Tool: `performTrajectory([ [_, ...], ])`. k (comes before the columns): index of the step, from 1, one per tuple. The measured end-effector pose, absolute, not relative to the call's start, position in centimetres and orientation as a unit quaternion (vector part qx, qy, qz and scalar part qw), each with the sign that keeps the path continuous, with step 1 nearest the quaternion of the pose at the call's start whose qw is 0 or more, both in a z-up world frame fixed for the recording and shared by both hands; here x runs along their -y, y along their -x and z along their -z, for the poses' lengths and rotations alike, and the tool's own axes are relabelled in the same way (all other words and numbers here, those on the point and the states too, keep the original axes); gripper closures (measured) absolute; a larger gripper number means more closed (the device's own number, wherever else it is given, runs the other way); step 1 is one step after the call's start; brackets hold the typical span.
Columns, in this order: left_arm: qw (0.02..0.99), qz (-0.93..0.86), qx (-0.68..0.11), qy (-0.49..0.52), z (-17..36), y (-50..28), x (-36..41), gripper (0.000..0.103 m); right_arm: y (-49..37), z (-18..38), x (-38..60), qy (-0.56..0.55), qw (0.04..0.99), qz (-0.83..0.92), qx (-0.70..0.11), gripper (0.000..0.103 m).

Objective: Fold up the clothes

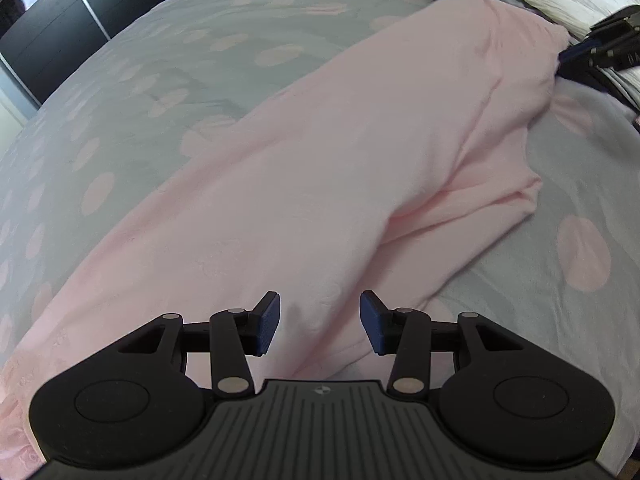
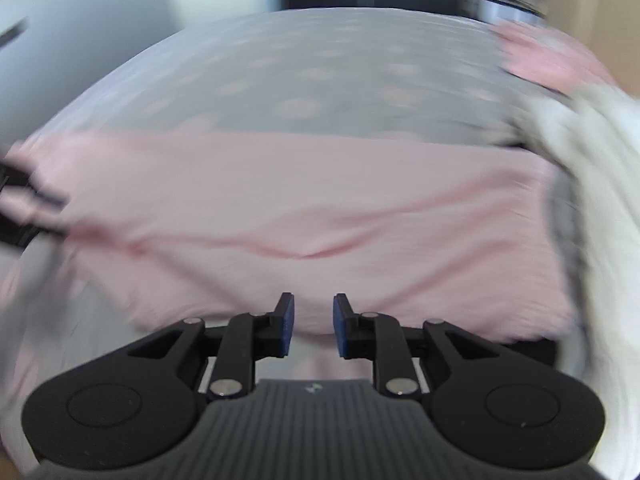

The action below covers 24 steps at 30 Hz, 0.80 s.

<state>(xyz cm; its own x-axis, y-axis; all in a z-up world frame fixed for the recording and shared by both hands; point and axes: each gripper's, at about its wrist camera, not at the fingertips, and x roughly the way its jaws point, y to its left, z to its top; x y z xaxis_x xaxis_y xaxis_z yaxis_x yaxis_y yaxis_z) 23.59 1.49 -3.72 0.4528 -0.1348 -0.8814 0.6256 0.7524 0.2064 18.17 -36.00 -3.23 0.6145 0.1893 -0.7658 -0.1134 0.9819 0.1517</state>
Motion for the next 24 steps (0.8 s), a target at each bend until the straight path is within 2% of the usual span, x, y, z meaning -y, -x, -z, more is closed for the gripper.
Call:
performTrajectory([
  [1,0.814,0.23,-0.465,-0.26,3.5,-23.7,-1.6,0.061,-18.5,3.0,37.9,-0.074,0.897,-0.054,-0.432,0.063],
  [2,0.817,0.226,-0.463,-0.257,3.2,-23.8,-1.7,0.061,-18.7,3.0,39.7,-0.1,0.896,-0.029,-0.432,0.059],
  [6,0.824,0.213,-0.461,-0.252,2.8,-24.2,-2.0,0.06,-18.9,2.6,44.7,-0.157,0.894,0.032,-0.419,0.058],
  [10,0.82,0.206,-0.47,-0.255,3.3,-24.5,-1.9,0.06,-18.9,2.9,45.7,-0.141,0.898,0.022,-0.415,0.068],
  [21,0.802,0.218,-0.48,-0.28,4.7,-24.1,-1.2,0.06,-22.0,5.7,45.3,-0.087,0.9,-0.009,-0.427,0.068],
  [22,0.802,0.218,-0.48,-0.28,4.7,-24.1,-1.2,0.06,-22.2,5.8,45.2,-0.086,0.896,-0.01,-0.436,0.07],
  [23,0.802,0.219,-0.48,-0.28,4.8,-24.0,-1.2,0.06,-22.5,6.0,45.0,-0.084,0.892,-0.009,-0.445,0.082],
  [24,0.802,0.219,-0.48,-0.28,4.8,-24.0,-1.2,0.06,-22.7,6.3,44.9,-0.082,0.887,-0.009,-0.454,0.083],
])
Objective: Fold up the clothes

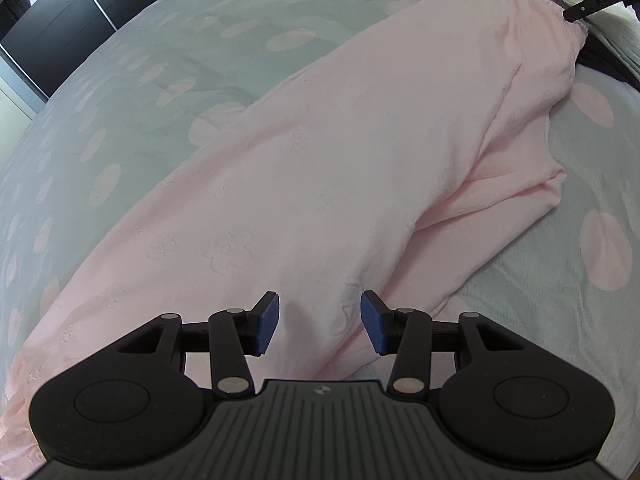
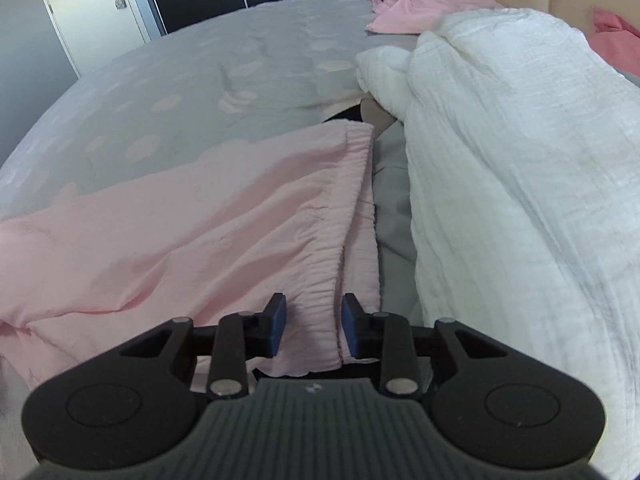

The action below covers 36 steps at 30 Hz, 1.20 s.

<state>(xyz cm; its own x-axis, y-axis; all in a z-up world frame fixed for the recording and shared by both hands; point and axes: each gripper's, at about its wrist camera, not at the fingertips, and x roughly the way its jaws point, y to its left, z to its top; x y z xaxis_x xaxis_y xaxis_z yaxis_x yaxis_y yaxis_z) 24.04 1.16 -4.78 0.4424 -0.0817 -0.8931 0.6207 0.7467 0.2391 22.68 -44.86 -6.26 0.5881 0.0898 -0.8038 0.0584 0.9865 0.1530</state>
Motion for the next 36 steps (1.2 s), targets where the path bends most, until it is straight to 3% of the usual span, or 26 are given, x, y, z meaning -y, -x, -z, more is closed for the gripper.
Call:
performTrajectory([
  [2,0.801,0.22,-0.481,-0.281,4.8,-24.0,-1.1,0.06,-22.2,6.1,45.1,-0.092,0.889,-0.009,-0.448,0.099],
  [15,0.798,0.214,-0.488,-0.282,5.1,-24.4,-0.8,0.06,-18.5,6.1,47.7,-0.045,0.892,0.038,-0.448,0.103],
  [19,0.798,0.219,-0.485,-0.283,4.9,-24.2,-0.5,0.06,-18.4,6.3,49.3,-0.098,0.891,0.033,-0.442,0.103],
  [21,0.798,0.222,-0.484,-0.284,4.8,-24.1,-0.5,0.06,-18.2,6.1,50.0,-0.128,0.892,0.026,-0.434,0.093],
  [24,0.796,0.215,-0.489,-0.286,5.2,-24.4,-0.6,0.06,-18.3,5.5,50.5,-0.166,0.893,0.021,-0.417,0.069],
  [30,0.794,0.213,-0.492,-0.287,5.3,-24.6,-0.5,0.06,-19.5,6.3,50.7,-0.224,0.878,0.017,-0.423,0.049],
  [33,0.794,0.214,-0.492,-0.287,5.3,-24.6,-0.5,0.06,-20.0,7.4,50.0,-0.222,0.869,0.025,-0.442,0.055],
  [36,0.792,0.214,-0.493,-0.288,5.5,-24.7,-0.6,0.06,-20.3,7.8,48.6,-0.197,0.87,0.024,-0.452,0.081],
])
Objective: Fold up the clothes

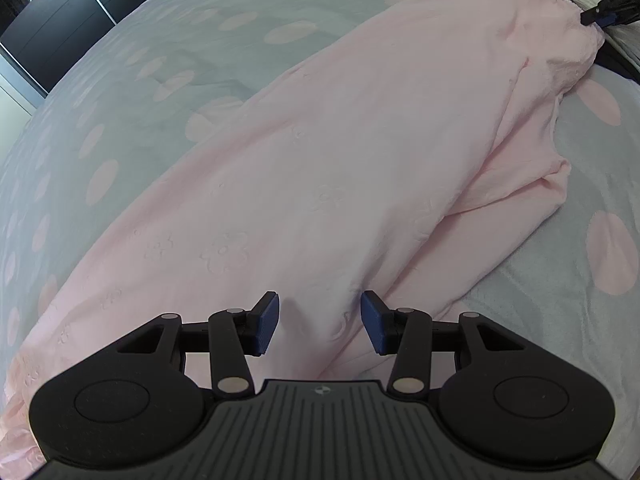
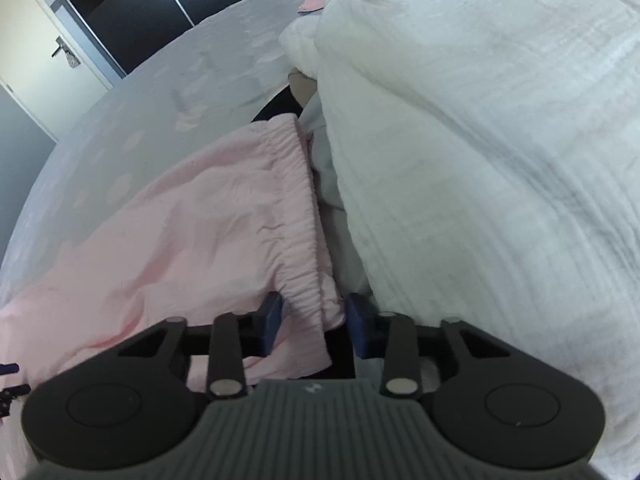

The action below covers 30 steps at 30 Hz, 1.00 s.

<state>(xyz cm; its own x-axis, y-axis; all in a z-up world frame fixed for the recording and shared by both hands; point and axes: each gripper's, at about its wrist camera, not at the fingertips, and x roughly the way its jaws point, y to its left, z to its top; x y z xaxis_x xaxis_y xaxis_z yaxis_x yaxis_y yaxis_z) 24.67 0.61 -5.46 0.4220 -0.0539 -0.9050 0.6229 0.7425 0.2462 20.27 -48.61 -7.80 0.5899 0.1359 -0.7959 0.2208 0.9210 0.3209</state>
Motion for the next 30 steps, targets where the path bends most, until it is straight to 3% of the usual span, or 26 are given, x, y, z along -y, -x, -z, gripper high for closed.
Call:
performTrajectory([
  [2,0.792,0.212,-0.494,-0.288,5.4,-24.6,-0.6,0.06,-20.2,7.3,47.8,-0.18,0.876,0.024,-0.446,0.091],
  [8,0.802,0.215,-0.492,-0.26,4.6,-24.8,-0.8,0.06,-20.0,3.0,45.0,-0.191,0.899,-0.004,-0.395,0.092],
  [15,0.816,0.212,-0.491,-0.219,3.2,-25.0,-0.9,0.06,-21.0,0.0,34.7,-0.088,0.916,-0.104,-0.378,0.093],
  [22,0.818,0.221,-0.484,-0.216,2.6,-24.9,-0.7,0.06,-19.0,2.8,23.0,0.11,0.886,-0.228,-0.389,0.094],
  [25,0.816,0.221,-0.487,-0.217,2.9,-24.8,-0.9,0.06,-18.4,4.9,20.6,0.141,0.864,-0.266,-0.403,0.102],
  [30,0.813,0.225,-0.493,-0.212,3.2,-25.0,-1.0,0.06,-17.6,6.3,19.5,0.152,0.847,-0.295,-0.415,0.098],
])
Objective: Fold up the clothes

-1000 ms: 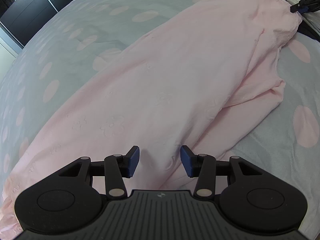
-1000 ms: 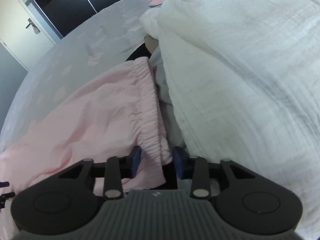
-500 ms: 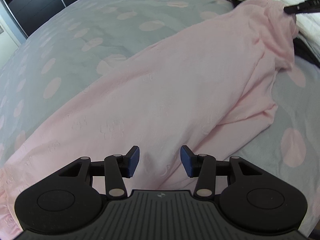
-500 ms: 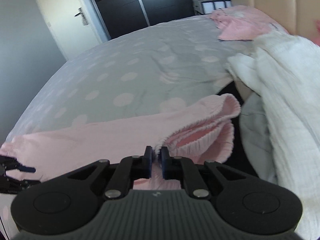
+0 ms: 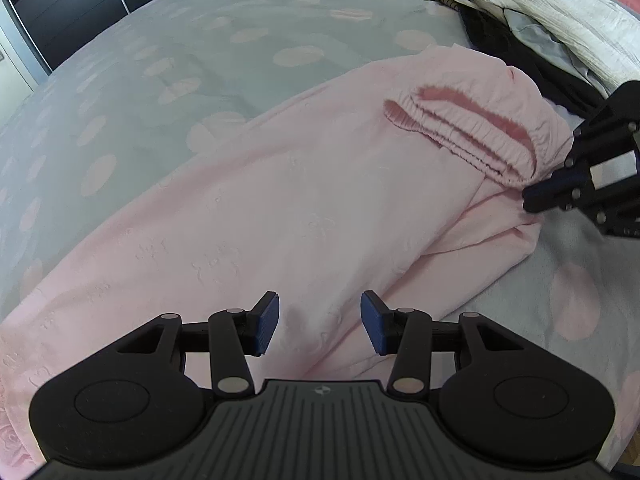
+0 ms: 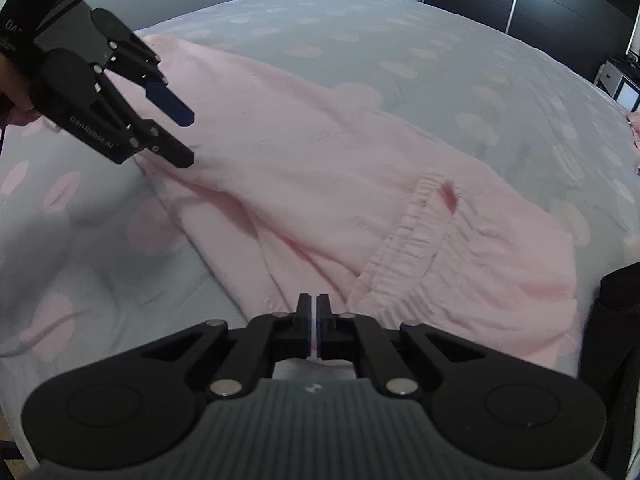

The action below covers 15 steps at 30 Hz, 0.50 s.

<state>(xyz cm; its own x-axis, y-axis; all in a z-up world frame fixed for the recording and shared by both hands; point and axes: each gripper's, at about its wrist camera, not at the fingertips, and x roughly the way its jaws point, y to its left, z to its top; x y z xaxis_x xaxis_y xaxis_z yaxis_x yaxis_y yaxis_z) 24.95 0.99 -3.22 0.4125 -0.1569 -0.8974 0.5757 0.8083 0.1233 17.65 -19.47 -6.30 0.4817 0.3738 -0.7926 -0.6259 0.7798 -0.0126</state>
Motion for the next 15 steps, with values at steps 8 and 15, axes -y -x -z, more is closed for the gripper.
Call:
performTrajectory([
  [8,0.813,0.235,-0.491,-0.206,2.8,-24.8,-0.4,0.06,-21.7,3.5,20.4,0.155,0.887,-0.216,-0.378,0.068],
  [15,0.819,0.246,-0.481,-0.194,2.2,-24.5,0.1,0.06,-28.7,4.7,19.8,0.138,0.868,-0.18,-0.441,0.058],
])
